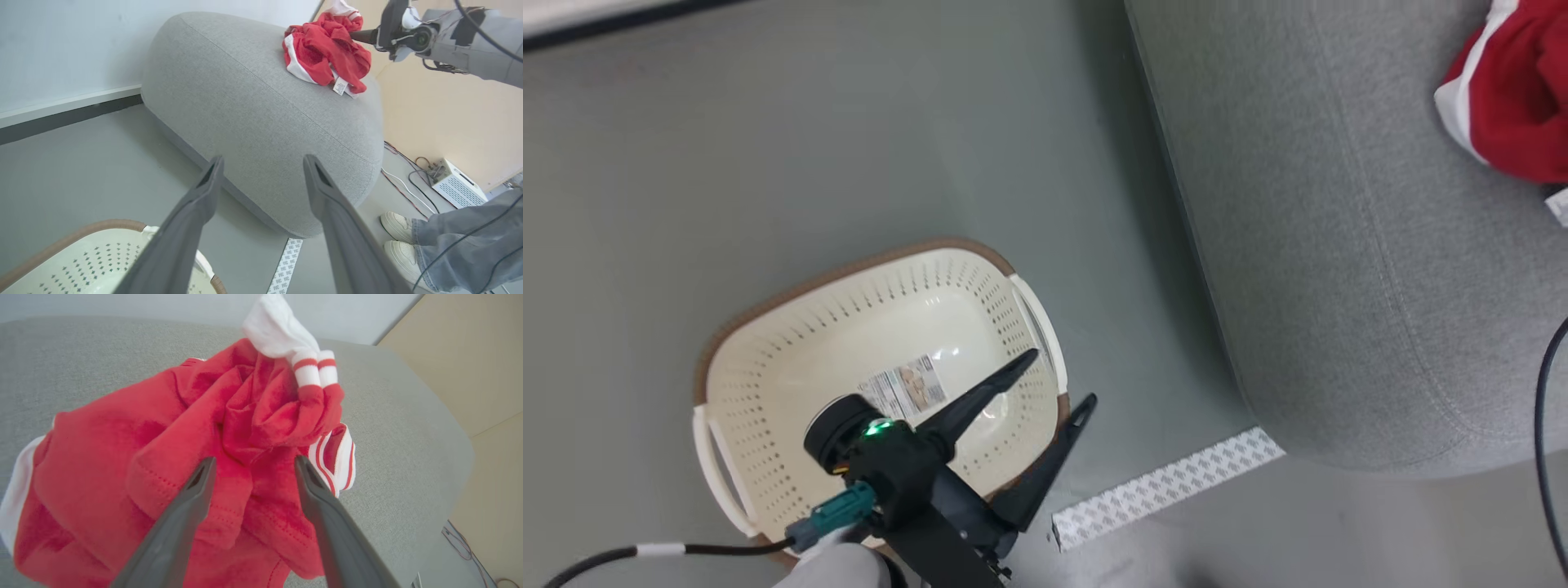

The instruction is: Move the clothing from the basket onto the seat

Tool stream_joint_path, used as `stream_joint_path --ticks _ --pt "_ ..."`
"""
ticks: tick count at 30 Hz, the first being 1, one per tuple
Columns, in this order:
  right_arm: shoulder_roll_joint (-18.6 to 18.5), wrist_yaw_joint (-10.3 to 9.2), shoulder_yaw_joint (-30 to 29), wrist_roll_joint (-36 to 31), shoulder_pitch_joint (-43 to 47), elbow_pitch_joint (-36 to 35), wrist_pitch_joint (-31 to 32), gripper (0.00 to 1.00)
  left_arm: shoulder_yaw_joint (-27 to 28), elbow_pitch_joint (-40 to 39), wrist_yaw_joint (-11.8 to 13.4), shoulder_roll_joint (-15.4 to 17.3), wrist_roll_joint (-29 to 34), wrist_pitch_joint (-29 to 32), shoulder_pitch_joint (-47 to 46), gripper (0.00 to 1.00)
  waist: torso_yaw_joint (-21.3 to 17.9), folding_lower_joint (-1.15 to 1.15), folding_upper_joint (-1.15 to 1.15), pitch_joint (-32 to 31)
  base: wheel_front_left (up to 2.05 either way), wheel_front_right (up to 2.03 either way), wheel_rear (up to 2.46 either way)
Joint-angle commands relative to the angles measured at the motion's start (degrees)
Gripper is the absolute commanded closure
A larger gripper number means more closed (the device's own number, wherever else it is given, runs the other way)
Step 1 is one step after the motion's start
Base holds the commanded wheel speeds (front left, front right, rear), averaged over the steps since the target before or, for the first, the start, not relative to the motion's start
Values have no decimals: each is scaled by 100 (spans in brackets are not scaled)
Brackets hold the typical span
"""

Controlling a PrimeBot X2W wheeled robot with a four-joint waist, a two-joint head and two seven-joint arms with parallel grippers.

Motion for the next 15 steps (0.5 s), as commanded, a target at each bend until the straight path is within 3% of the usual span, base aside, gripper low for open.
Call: stream_joint_path --ticks 1,7,15 --pt "-47 -4 65 42 158 -28 -44 0 16 77 17 -13 -32 -74 139 0 273 1 0 -648 0 0 0" --pt "-94 -4 677 309 799 -152 -274 0 511 815 216 -332 -529 -576 634 0 583 1 0 -1724 0 0 0" --pt "40 -4 1179 620 1885 -738 -678 0 934 1537 413 -599 -580 -695 1318 0 1139 1 0 -3034 0 0 0"
